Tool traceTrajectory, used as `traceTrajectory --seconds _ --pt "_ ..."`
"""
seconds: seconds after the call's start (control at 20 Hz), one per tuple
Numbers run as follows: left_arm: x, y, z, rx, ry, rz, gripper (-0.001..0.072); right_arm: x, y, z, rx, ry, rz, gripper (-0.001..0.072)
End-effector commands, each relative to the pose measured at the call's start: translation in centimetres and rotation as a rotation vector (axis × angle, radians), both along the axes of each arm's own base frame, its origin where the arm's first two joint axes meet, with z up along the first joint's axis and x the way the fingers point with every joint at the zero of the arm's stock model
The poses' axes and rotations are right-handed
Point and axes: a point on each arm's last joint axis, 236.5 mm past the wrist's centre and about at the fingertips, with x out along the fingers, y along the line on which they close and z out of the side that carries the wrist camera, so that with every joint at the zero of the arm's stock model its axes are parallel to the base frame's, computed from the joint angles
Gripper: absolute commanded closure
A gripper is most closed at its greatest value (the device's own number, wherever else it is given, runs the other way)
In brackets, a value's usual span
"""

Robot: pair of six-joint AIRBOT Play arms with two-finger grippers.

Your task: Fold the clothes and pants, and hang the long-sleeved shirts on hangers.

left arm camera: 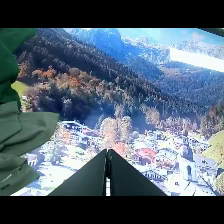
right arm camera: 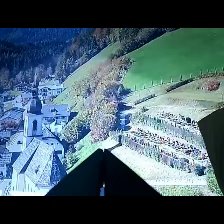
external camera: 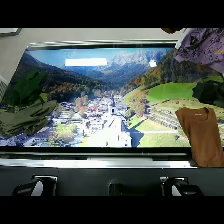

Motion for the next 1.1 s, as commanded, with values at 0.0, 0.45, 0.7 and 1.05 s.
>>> traceTrajectory --seconds 0.0,0.45,0.7,1.05 --pt "0.0 0.0 0.1 0.001 -0.002 0.000 0.0688 0.0 0.0 0.0 0.000 0.000 0.000 0.0683" --pt "0.0 0.0 0.1 0.001 -0.002 0.000 0.0688 0.0 0.0 0.0 0.000 0.000 0.000 0.0683" --pt "0.0 0.0 0.1 0.001 -0.002 0.000 0.0688 0.0 0.0 0.0 0.000 0.000 0.000 0.0683" --pt "0.0 0.0 0.1 0.001 -0.002 0.000 0.0688 1.6 -0.3 2.0 0.002 -0.108 -0.016 0.0683"
